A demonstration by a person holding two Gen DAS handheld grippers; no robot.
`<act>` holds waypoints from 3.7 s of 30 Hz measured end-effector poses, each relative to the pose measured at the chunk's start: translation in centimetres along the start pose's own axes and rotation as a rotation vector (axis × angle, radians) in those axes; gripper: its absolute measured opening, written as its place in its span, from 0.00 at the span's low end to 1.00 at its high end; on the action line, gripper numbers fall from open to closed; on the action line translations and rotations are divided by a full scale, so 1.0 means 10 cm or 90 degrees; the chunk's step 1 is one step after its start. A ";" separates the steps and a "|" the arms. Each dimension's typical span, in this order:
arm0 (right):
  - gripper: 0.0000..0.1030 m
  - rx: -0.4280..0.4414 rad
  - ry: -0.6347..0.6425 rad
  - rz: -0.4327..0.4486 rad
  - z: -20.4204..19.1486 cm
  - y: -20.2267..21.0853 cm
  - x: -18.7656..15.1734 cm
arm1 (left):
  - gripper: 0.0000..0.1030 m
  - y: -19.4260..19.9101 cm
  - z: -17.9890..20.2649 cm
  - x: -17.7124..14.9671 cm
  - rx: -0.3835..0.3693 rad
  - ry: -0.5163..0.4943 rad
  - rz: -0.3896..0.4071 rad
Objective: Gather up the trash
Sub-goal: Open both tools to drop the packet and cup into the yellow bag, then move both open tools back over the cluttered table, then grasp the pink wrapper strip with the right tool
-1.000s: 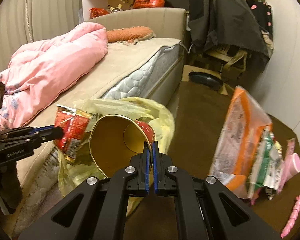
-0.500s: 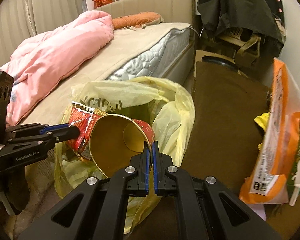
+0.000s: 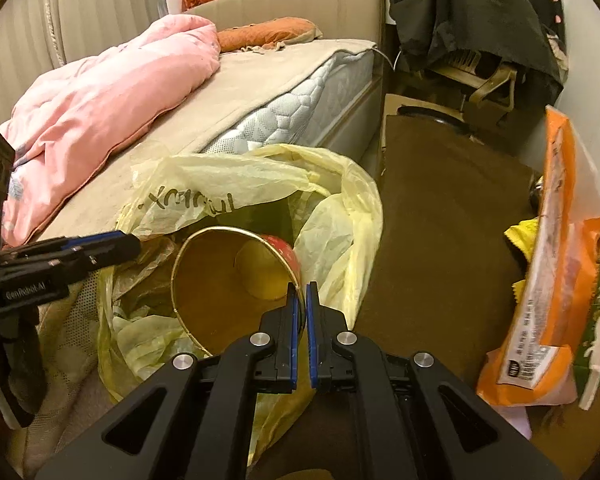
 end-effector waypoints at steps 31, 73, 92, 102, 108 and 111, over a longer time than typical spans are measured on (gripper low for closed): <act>0.63 -0.107 -0.095 0.125 1.37 1.27 -0.16 | 0.37 0.32 1.34 0.10 -0.014 -0.150 0.055; 0.64 -0.157 -0.118 0.105 2.61 1.00 -0.90 | 0.48 -0.92 2.19 -0.08 -0.089 -0.168 0.006; 0.11 -0.213 -0.104 0.024 3.02 0.06 -0.10 | 0.48 -0.87 2.18 0.05 -0.103 -0.196 -0.004; 0.05 -0.188 -0.146 0.077 2.99 0.81 -0.39 | 0.48 -0.92 2.31 0.02 -0.139 -0.191 -0.010; 0.05 -0.176 -0.185 0.075 3.08 1.06 -0.76 | 0.48 -0.93 2.79 0.11 -0.165 -0.260 0.005; 0.05 -0.181 -0.194 0.066 3.12 1.11 -0.96 | 0.48 -1.05 3.10 0.20 -0.170 -0.324 0.002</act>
Point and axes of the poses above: each gripper's, at about its wrist camera, not at the fingertips, and y roughly against the way its jaws point, z to its right, x to its top, the point moved 8 cm from there along -y, roughly the way its jaws point, and after that the axes turned 13 degrees about -x, right-handed, at the moved point
